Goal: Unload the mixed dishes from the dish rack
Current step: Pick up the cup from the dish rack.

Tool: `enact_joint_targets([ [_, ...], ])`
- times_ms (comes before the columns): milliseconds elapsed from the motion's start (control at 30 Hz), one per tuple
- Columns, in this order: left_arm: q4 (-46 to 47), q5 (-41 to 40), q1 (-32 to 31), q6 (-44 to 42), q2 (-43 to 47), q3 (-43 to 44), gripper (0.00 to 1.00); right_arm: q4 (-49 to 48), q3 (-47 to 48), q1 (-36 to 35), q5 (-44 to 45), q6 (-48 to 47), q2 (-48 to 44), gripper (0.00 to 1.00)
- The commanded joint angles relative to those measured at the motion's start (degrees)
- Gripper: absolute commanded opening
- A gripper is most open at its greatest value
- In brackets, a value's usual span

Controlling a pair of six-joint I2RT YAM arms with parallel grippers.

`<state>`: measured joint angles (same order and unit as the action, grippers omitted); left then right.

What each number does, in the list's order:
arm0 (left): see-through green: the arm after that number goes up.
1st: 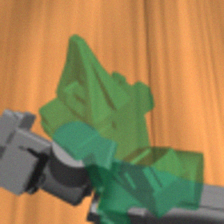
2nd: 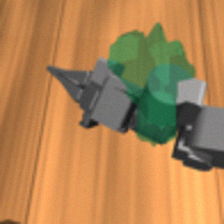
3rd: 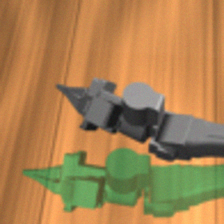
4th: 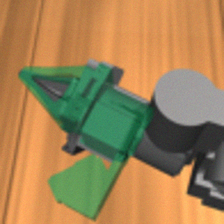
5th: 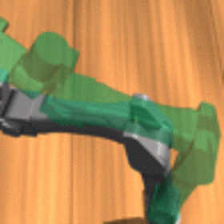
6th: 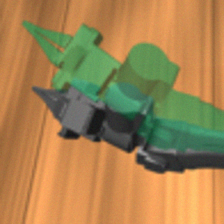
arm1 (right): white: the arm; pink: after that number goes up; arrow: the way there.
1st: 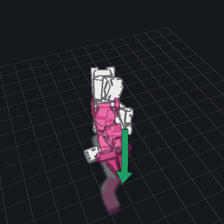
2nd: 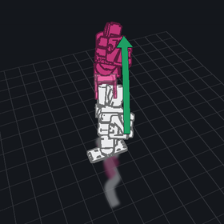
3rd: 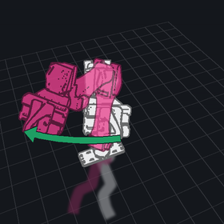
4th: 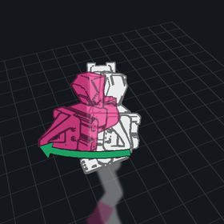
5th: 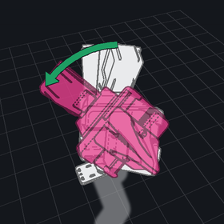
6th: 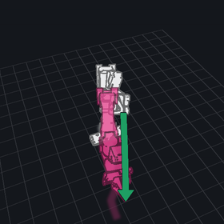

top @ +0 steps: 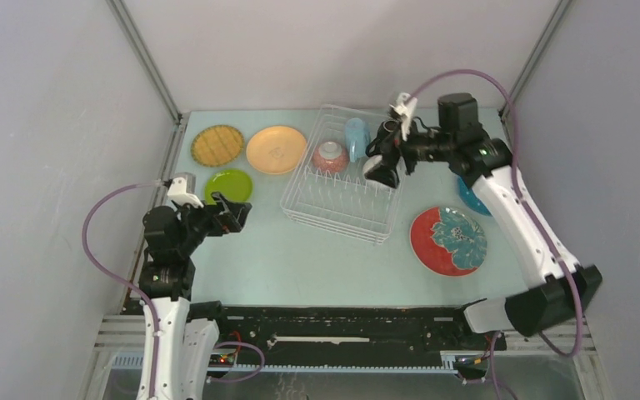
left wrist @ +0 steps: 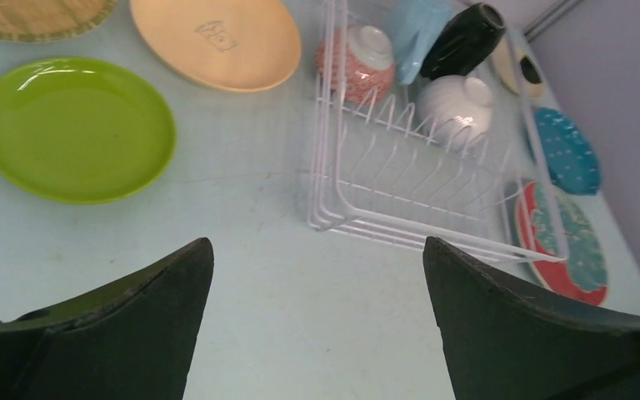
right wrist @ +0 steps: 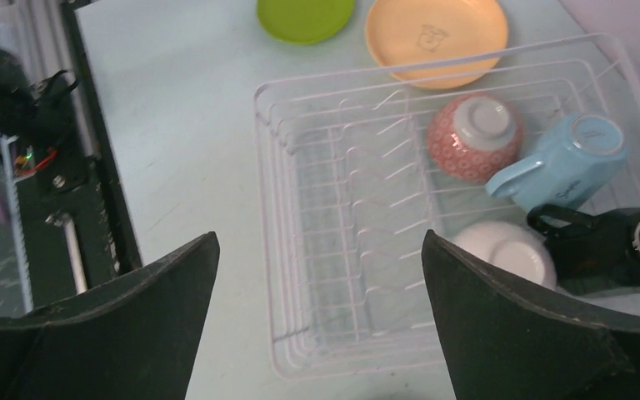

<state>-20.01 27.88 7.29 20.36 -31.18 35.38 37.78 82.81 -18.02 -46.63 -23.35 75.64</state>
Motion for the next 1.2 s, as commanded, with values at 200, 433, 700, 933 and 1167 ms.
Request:
enact_joint_targets([
  [200, -4.9, -11.6, -1.0, -8.3, 3.3, 2.0, 1.0, -0.7, 19.2, -9.8, 32.5, 13.0, 22.1, 1.0],
  [433, -5.4, -12.6, -1.0, -8.2, 3.9, 2.3, 1.0, -7.3, 22.5, -12.3, 50.3, 31.2, 31.1, 1.0],
  [700, -5.5, -13.7, -1.0, -7.9, 3.9, 2.4, 1.0, -6.6, 28.9, -9.6, 50.8, 37.0, 41.6, 0.84],
  [933, -5.6, -13.2, -1.0, -7.8, 3.7, 2.4, 1.0, -3.7, 38.5, -9.1, 54.0, 35.8, 50.0, 0.64],
  [1167, -5.5, -12.2, -1.0, -7.4, 2.9, 2.6, 1.0, -2.8, 40.7, -8.7, 56.7, 36.4, 54.3, 0.63],
])
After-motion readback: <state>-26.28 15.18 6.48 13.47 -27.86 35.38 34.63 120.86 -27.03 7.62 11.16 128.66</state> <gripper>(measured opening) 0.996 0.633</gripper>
